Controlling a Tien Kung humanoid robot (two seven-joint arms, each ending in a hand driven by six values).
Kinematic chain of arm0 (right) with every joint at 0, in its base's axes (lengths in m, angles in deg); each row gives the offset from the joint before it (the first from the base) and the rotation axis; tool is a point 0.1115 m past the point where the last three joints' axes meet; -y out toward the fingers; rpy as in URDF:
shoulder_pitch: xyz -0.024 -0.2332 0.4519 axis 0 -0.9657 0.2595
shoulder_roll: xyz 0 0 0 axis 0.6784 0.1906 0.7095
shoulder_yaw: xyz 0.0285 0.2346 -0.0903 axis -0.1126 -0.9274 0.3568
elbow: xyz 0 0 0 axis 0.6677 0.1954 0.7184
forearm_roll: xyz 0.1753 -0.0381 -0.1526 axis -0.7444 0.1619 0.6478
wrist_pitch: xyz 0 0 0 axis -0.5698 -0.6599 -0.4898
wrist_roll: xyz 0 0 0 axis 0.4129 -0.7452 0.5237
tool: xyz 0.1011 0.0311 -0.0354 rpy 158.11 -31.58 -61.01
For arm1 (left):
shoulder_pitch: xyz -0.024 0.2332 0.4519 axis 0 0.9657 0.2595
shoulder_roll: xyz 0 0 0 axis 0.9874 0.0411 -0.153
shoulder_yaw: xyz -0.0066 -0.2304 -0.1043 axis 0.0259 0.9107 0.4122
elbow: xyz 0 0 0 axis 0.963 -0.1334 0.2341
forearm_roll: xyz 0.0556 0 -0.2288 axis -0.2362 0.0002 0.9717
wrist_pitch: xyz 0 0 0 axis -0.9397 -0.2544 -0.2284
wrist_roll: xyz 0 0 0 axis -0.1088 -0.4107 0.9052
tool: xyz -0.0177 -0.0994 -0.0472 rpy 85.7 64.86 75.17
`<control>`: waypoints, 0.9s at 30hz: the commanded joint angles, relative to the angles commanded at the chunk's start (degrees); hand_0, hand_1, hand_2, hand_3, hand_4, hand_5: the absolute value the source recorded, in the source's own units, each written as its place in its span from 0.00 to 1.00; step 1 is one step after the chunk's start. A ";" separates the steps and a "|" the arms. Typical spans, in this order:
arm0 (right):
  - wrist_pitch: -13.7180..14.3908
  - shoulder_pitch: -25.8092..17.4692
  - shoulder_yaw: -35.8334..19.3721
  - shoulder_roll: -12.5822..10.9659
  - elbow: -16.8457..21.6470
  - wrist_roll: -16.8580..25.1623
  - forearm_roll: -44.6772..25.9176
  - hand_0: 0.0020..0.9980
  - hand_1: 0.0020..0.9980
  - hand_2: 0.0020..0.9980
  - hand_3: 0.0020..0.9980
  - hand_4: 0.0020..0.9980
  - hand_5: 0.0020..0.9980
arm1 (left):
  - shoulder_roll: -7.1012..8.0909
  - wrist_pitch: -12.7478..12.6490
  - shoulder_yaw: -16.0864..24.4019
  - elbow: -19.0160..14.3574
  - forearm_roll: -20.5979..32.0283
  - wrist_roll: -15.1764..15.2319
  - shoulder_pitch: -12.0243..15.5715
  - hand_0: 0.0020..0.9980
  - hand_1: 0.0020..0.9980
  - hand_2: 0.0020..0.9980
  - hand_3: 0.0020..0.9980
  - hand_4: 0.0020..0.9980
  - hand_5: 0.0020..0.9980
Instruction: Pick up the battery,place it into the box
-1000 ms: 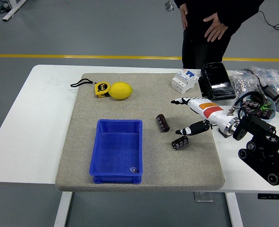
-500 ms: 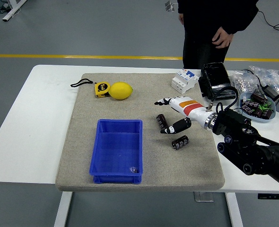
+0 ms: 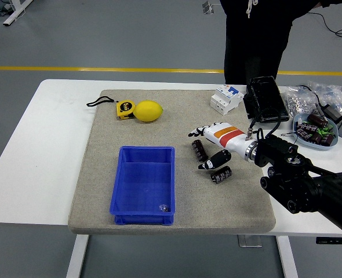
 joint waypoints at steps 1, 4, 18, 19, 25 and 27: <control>0.23 0.03 0.13 0.27 -0.36 0.03 0.01 0.82 0.76 0.78 0.83 0.98 0.32 | 0.00 0.01 -0.04 0.00 -0.03 -0.01 -0.14 0.77 0.72 0.75 0.64 0.71 0.64; 0.59 0.27 0.66 0.83 -1.31 0.05 0.06 0.82 0.76 0.78 0.83 0.98 0.32 | 0.03 0.04 -0.32 0.00 0.07 -0.04 -0.49 0.77 0.72 0.75 0.64 0.71 0.64; 0.55 2.90 4.51 1.11 -7.25 -0.98 -1.79 0.81 0.75 0.77 0.82 0.94 0.30 | -0.02 -0.08 -0.51 0.00 -0.06 0.12 -2.56 0.77 0.73 0.75 0.64 0.71 0.63; 0.55 3.05 4.77 1.11 -7.33 -1.00 -1.77 0.81 0.75 0.77 0.82 0.94 0.30 | -0.03 -0.08 -0.48 0.00 -0.09 0.13 -2.64 0.77 0.73 0.75 0.64 0.71 0.63; 0.59 3.81 5.90 1.11 -7.28 -0.97 -1.54 0.80 0.74 0.76 0.82 0.93 0.31 | -0.08 -0.09 -0.23 0.00 -0.46 0.07 -3.06 0.77 0.73 0.75 0.64 0.71 0.63; 0.59 3.92 6.13 1.11 -7.30 -0.99 -1.58 0.80 0.74 0.76 0.82 0.93 0.31 | -0.09 -0.09 -0.20 0.00 -0.54 0.05 -3.17 0.77 0.73 0.75 0.64 0.71 0.63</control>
